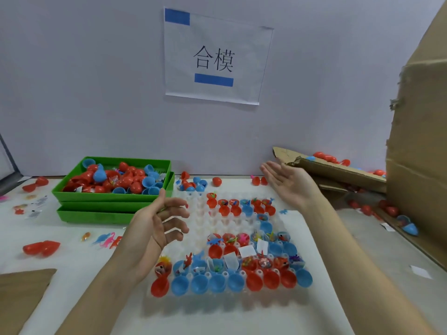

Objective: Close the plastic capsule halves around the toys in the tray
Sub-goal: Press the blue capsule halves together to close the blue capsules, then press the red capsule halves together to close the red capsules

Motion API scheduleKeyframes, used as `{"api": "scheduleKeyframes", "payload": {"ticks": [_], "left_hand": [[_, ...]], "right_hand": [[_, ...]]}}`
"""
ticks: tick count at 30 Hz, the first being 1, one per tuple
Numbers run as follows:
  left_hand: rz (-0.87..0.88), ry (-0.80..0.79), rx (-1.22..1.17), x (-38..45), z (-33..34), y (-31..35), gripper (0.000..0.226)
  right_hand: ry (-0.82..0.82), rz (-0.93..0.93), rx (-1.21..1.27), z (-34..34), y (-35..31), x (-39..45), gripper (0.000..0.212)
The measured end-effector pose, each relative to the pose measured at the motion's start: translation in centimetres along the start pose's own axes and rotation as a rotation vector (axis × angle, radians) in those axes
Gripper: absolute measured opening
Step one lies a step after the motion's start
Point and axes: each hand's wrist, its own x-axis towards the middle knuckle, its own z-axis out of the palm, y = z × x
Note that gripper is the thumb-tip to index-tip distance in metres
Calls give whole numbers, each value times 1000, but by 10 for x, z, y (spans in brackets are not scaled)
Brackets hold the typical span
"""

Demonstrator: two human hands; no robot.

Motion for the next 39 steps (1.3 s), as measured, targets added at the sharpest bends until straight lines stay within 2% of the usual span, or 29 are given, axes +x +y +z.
{"api": "scheduleKeyframes", "payload": {"ticks": [3, 6, 8, 10, 13, 16, 19, 21, 26, 30, 33, 39], "left_hand": [[9, 6, 32, 0, 1, -2, 45], [71, 24, 158, 0, 2, -6, 40], [169, 2, 347, -1, 2, -9, 34], [283, -83, 650, -2, 1, -13, 29], [370, -211, 1156, 0, 0, -27, 38], [364, -292, 1359, -2, 4, -38, 54], [410, -317, 1524, -3, 5, -42, 66], [431, -326, 1550, -5, 5, -41, 67], [488, -294, 1411, -4, 7, -41, 60], [583, -261, 1384, -2, 6, -41, 36], [669, -239, 1325, -3, 6, -38, 32], [842, -183, 1248, -4, 9, -33, 23]], "right_hand": [[35, -70, -253, -4, 31, -36, 24], [19, -190, -509, -8, 50, -61, 24], [-44, -252, -679, -6, 55, -71, 24], [-94, -306, -792, -1, 58, -78, 25], [-75, -428, -1032, 5, 67, -78, 26], [-32, -553, -1323, 6, 80, -76, 20], [-51, -572, -1362, 6, 85, -77, 18], [-64, -584, -1370, 6, 86, -77, 18], [-71, -572, -1390, 7, 88, -78, 17], [-69, -563, -1393, 7, 88, -79, 17], [-77, -568, -1381, 9, 88, -79, 16], [-267, -556, -1322, 18, 84, -85, 27]]}}
